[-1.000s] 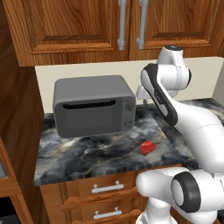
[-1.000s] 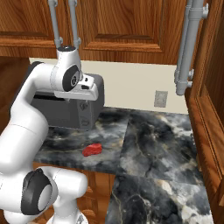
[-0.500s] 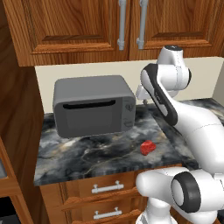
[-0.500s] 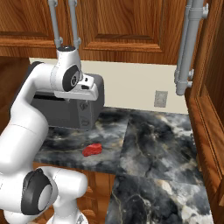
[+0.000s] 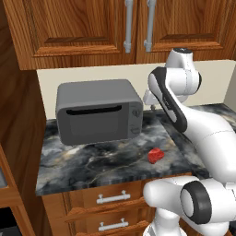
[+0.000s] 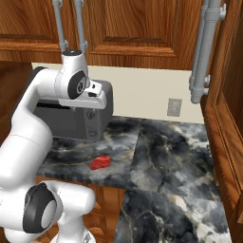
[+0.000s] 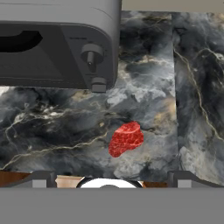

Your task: Retrieve the tupperware from the cabinet, then place the raw meat into the tupperware to avoid contamination.

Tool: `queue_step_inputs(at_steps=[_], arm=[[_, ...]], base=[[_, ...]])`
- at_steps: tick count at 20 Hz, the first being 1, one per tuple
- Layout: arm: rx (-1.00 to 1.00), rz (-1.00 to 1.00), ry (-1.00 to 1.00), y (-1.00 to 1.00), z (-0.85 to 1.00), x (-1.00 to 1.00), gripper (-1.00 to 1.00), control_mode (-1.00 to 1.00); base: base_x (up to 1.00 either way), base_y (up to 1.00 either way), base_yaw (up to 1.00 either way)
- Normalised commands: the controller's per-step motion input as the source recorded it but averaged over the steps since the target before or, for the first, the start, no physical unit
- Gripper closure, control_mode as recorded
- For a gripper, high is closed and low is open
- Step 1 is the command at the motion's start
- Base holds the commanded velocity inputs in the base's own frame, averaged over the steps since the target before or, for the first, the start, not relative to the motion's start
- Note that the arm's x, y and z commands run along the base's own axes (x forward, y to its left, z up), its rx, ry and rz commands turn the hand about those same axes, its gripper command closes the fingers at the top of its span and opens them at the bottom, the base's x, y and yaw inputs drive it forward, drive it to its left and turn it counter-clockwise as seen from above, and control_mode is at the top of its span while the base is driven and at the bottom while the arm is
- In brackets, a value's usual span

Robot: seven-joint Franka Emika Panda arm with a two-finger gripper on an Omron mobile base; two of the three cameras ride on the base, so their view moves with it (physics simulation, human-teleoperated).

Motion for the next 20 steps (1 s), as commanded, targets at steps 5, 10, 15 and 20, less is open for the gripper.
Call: queue_step_inputs(at_steps=[5,10,15,20], arm=[[0.0,0.0,0.0,0.0,0.0,0.0,-1.0,-1.0],[0.0,0.0,0.0,0.0,0.0,0.0,-1.0,-1.0],[0.0,0.0,0.0,0.0,0.0,0.0,-1.0,-1.0],[0.0,0.0,0.0,0.0,0.0,0.0,-1.0,-1.0]], base=[[0.0,0.0,0.0],[0.0,0.0,0.0],[0.0,0.0,0.0],[0.0,0.0,0.0]])
